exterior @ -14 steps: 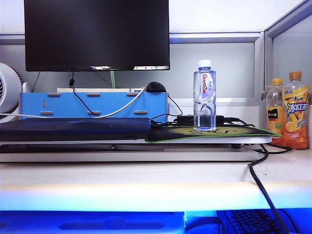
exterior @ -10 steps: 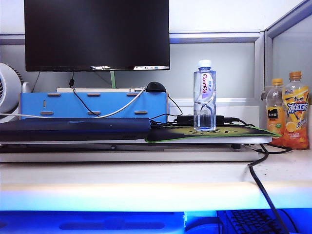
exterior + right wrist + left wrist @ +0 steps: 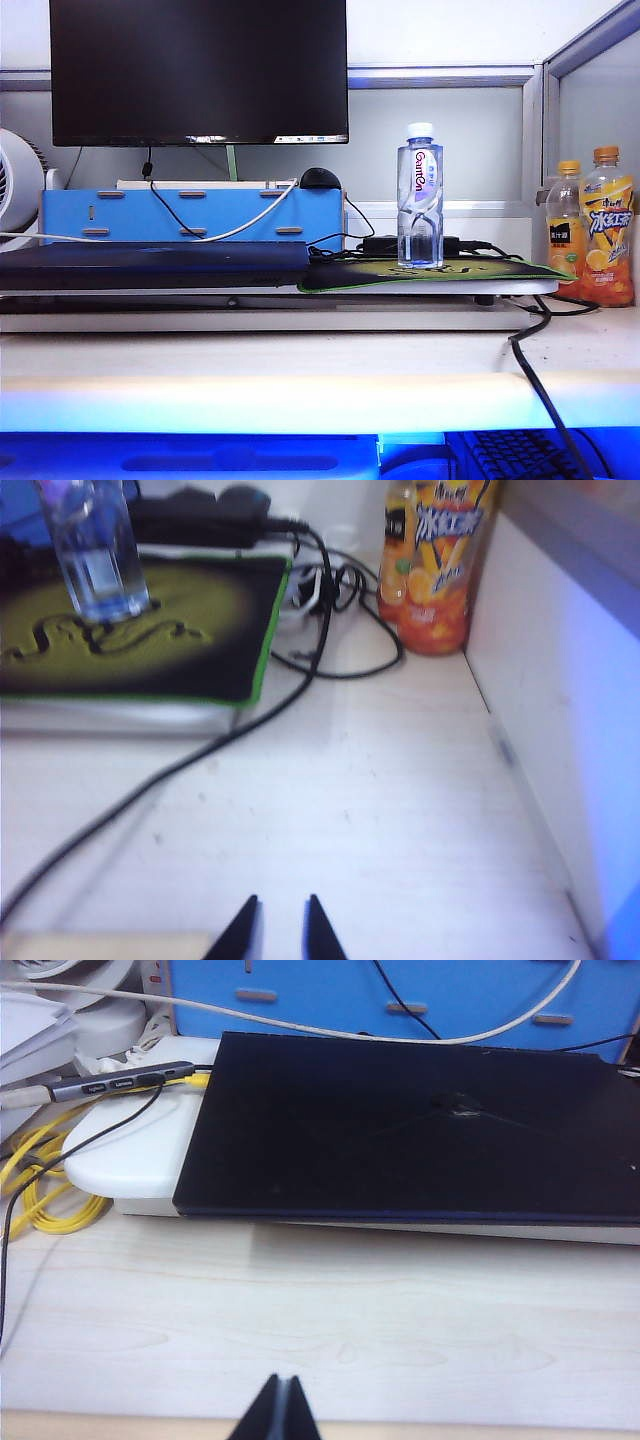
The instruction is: Pick up the mineral water bottle and place it on the laptop.
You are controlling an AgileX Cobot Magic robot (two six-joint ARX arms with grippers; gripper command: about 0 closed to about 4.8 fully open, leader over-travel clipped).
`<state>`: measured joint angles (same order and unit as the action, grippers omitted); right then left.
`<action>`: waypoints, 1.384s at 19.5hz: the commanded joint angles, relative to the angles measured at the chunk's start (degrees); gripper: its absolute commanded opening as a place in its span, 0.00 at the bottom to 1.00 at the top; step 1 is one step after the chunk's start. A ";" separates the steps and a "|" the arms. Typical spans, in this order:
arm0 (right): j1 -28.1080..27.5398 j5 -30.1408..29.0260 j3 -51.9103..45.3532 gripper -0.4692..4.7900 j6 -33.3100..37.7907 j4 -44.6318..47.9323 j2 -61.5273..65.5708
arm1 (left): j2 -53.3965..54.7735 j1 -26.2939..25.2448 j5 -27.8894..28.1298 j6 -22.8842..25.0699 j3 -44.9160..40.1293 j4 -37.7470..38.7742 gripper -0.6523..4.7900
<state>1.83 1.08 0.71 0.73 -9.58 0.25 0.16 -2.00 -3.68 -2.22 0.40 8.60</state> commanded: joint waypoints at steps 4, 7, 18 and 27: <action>0.33 -3.74 2.10 0.23 23.87 27.93 0.07 | -0.11 -0.02 -0.20 0.07 0.00 0.11 0.12; 0.33 -6.10 8.35 0.23 27.58 23.41 2.69 | -0.11 -0.02 -0.20 0.09 0.00 0.11 0.12; 0.37 -50.29 30.75 0.23 37.11 23.34 42.71 | -0.11 -0.02 -0.20 0.09 0.00 0.11 0.12; 0.63 -44.28 30.99 1.00 18.18 16.81 44.26 | -0.11 -0.02 -0.20 0.07 0.00 0.11 0.12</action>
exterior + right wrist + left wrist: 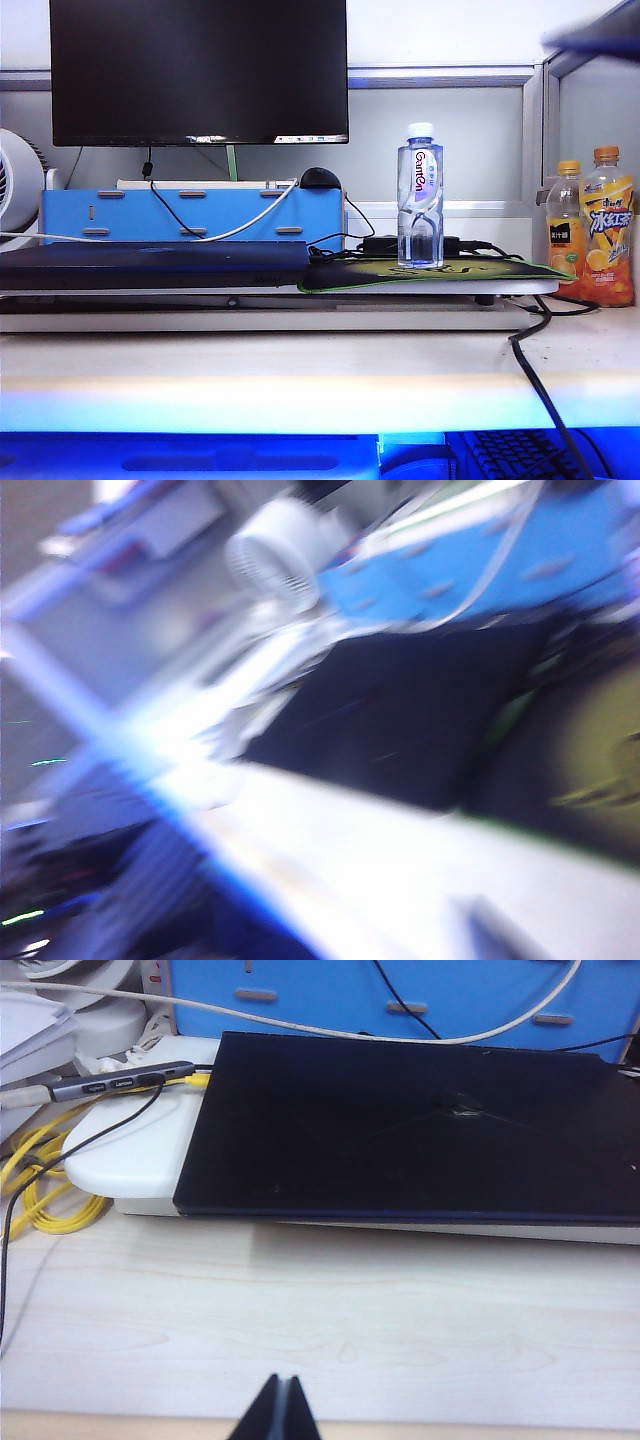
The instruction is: Pick up the mineral water bottle and place it on the laptop.
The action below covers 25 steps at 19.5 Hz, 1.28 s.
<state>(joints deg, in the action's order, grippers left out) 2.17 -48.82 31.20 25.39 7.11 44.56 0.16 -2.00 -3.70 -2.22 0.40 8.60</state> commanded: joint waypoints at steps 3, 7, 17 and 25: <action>5.81 21.42 2.25 1.00 -20.22 -1.68 0.39 | -0.11 -0.02 -0.17 0.09 0.00 0.11 0.12; 16.22 38.73 5.33 1.00 -27.56 -0.17 6.73 | -0.11 -0.02 -0.17 0.07 0.00 0.11 0.12; 19.71 51.74 25.09 1.00 -29.00 8.50 36.20 | -0.11 -0.02 -0.17 0.09 0.00 0.11 0.12; 19.65 55.32 33.81 1.00 -30.36 8.00 49.79 | -0.11 -0.02 -0.17 0.09 0.00 0.11 0.12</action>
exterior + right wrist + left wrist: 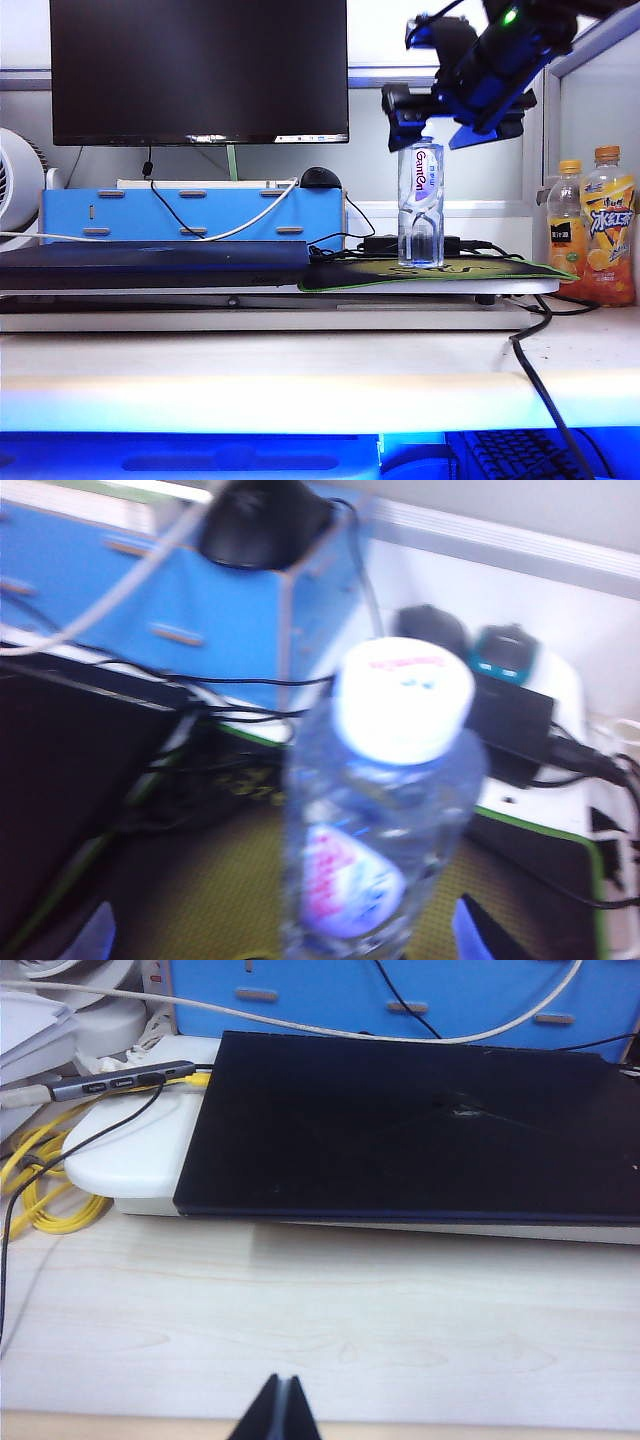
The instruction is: Pick up the mineral water bottle and place it on the laptop.
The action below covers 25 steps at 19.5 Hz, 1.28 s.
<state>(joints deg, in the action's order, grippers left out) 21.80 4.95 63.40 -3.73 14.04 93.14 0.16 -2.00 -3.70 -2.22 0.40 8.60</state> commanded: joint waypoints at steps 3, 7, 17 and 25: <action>-0.07 1.70 4.24 1.00 -2.32 0.68 4.35 | -0.11 -0.02 -0.17 0.07 0.00 0.11 0.12; -0.07 4.59 6.32 1.00 -2.32 0.04 6.91 | -0.11 -0.02 -0.17 0.09 0.00 0.11 0.12; -1.92 5.20 10.88 1.00 -2.29 -2.36 12.15 | -0.11 -0.02 -0.15 0.09 0.00 0.11 0.12; -1.88 4.15 17.57 1.00 -2.34 -7.72 15.32 | -0.11 -0.02 -0.15 0.09 0.00 0.11 0.12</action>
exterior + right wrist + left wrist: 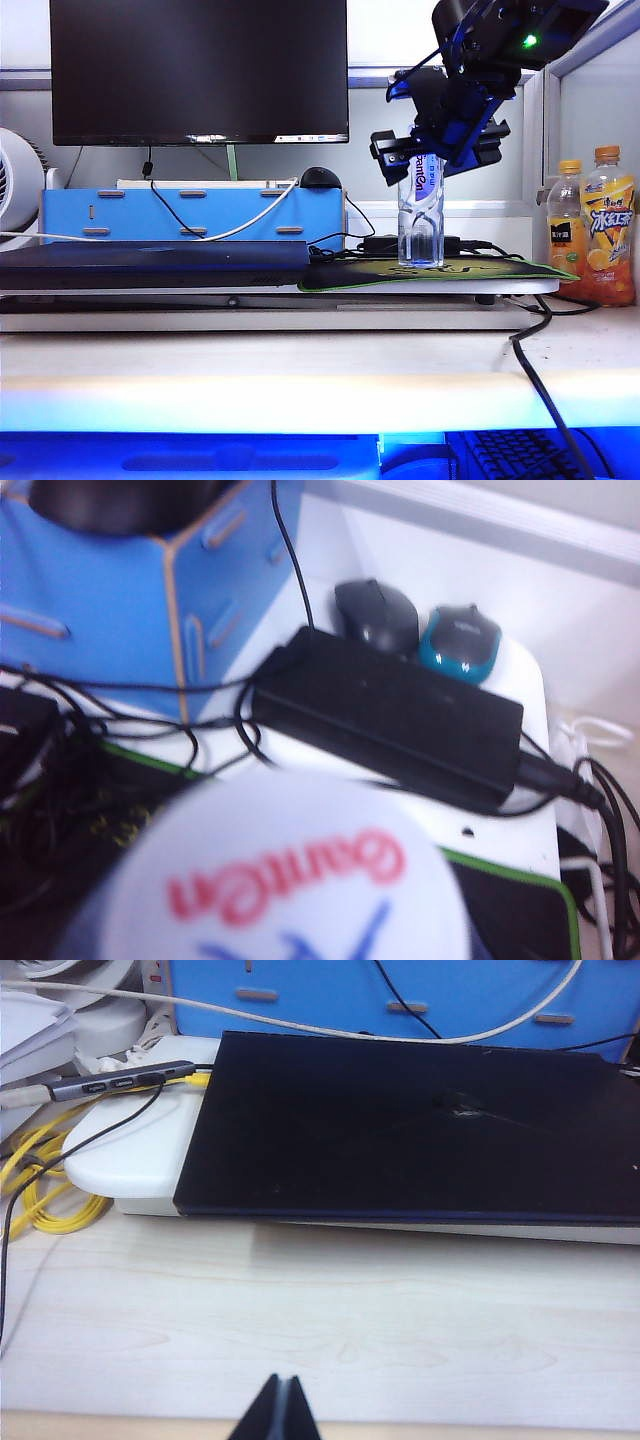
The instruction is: Pick up the mineral water bottle and place it on the laptop.
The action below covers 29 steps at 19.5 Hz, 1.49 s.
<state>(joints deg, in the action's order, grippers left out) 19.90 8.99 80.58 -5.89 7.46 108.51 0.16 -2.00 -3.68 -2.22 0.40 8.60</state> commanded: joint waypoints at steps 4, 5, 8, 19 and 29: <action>0.04 0.11 0.39 1.00 -0.15 -2.99 0.24 | -0.11 -0.02 -0.17 0.07 0.00 0.11 0.12; 0.04 0.15 0.39 0.85 -0.17 -3.48 0.24 | -0.11 -0.02 -0.20 0.07 0.00 0.11 0.12; 0.15 0.11 0.39 0.08 -0.33 -4.20 0.20 | -0.11 -0.02 -0.20 0.07 0.00 0.11 0.12; 0.48 -0.90 7.23 0.08 -0.33 -4.31 -2.62 | -0.11 -0.02 -0.20 0.09 0.00 0.11 0.12; 7.76 -23.21 19.26 0.08 1.42 -2.82 -3.28 | -0.11 -0.02 -0.20 0.09 0.00 0.11 0.12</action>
<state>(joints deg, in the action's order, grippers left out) 27.05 -13.54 99.09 -4.82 0.97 105.56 0.16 -2.00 -3.68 -2.22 0.40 8.62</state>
